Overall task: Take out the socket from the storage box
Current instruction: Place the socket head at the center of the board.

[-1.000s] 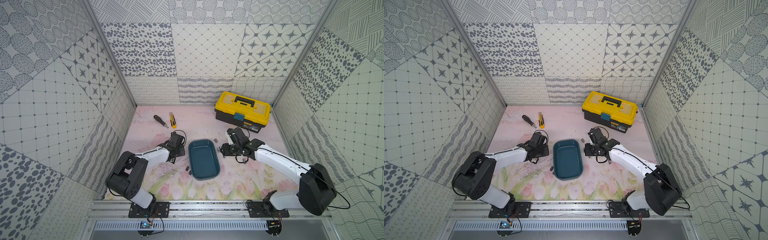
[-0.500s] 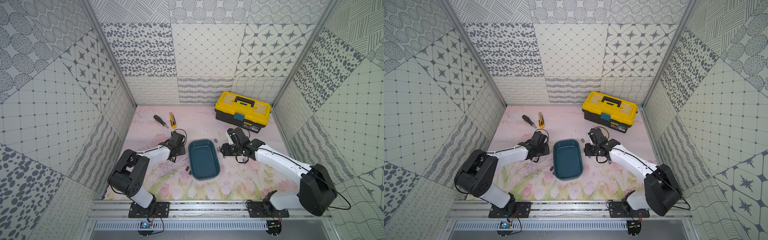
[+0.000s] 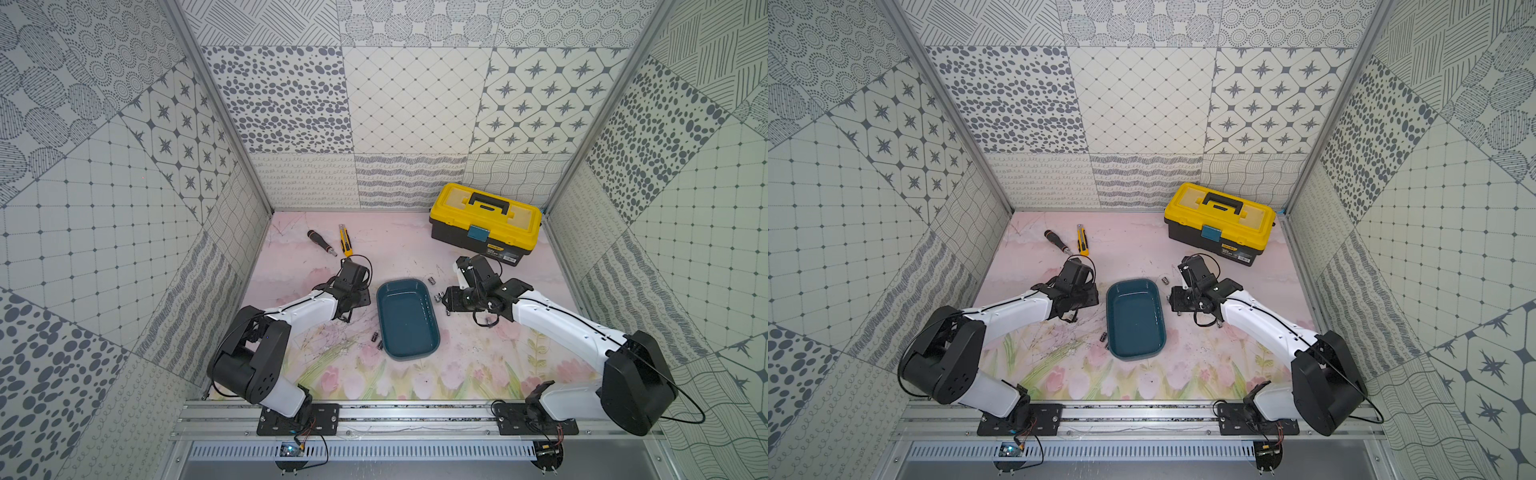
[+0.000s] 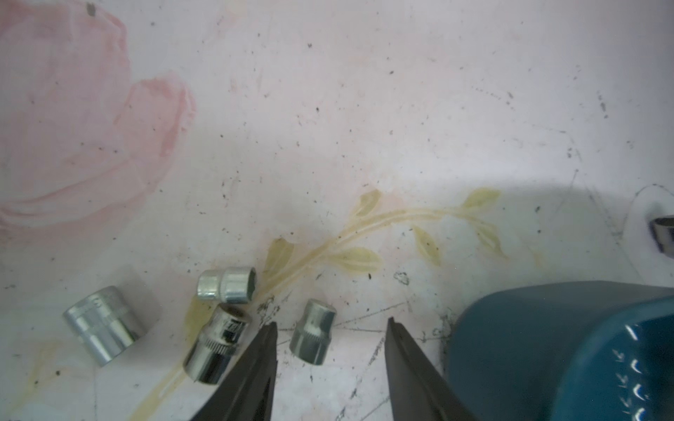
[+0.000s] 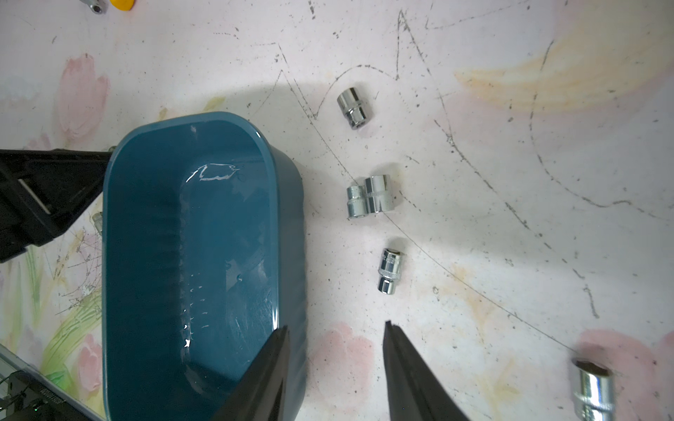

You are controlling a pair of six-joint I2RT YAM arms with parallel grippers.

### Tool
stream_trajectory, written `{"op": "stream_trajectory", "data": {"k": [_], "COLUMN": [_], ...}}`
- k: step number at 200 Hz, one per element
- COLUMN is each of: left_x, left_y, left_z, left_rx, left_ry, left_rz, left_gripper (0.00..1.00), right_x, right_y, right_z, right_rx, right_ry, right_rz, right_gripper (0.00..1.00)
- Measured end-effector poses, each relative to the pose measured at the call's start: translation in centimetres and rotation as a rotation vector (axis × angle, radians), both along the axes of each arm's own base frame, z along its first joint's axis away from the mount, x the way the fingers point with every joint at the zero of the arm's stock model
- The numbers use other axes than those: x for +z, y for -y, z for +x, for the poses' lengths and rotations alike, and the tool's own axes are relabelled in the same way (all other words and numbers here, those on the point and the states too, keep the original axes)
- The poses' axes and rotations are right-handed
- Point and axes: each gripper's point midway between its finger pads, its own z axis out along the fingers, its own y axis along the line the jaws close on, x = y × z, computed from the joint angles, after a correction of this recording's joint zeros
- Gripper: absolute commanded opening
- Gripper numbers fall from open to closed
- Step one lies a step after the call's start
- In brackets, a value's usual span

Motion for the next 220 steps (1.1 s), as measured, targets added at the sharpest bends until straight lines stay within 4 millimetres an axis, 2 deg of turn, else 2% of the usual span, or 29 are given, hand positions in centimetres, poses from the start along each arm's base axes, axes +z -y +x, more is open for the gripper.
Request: {"op": "stream_trajectory", "data": {"k": [17, 55, 72, 111, 138, 161, 194, 220], "left_x": [1.9, 6.5, 8.4, 10.6, 10.9, 10.4, 8.6, 6.9], "left_y": [0.2, -0.2, -1.2, -4.1, -6.0, -8.1, -10.8, -12.4], "left_z": [0.6, 2.3, 3.1, 4.1, 3.6, 2.1, -0.2, -1.8], "left_rx": [0.005, 0.030, 0.061, 0.139, 0.174, 0.219, 0.265, 0.269], "left_ry": [0.038, 0.133, 0.174, 0.225, 0.247, 0.255, 0.242, 0.234], "left_rz": [-0.013, -0.020, -0.006, 0.063, 0.143, 0.227, 0.333, 0.404], "left_gripper": [0.60, 0.76, 0.87, 0.89, 0.94, 0.99, 0.99, 0.99], "right_x": [0.0, 0.7, 1.6, 4.1, 4.0, 3.0, 1.7, 0.3], "right_y": [0.2, 2.1, 4.0, 9.3, 13.4, 16.7, 20.5, 22.4], "right_z": [0.2, 1.2, 2.3, 5.1, 5.3, 5.0, 4.9, 5.4], "right_rx": [-0.005, -0.045, -0.096, -0.251, -0.368, -0.451, -0.545, -0.581], "right_ry": [0.002, 0.042, 0.090, 0.272, 0.365, 0.414, 0.460, 0.467], "right_rz": [-0.003, -0.034, -0.058, -0.135, -0.211, -0.277, -0.320, -0.349], "right_gripper": [0.48, 0.62, 0.66, 0.74, 0.83, 0.89, 0.91, 0.91]}}
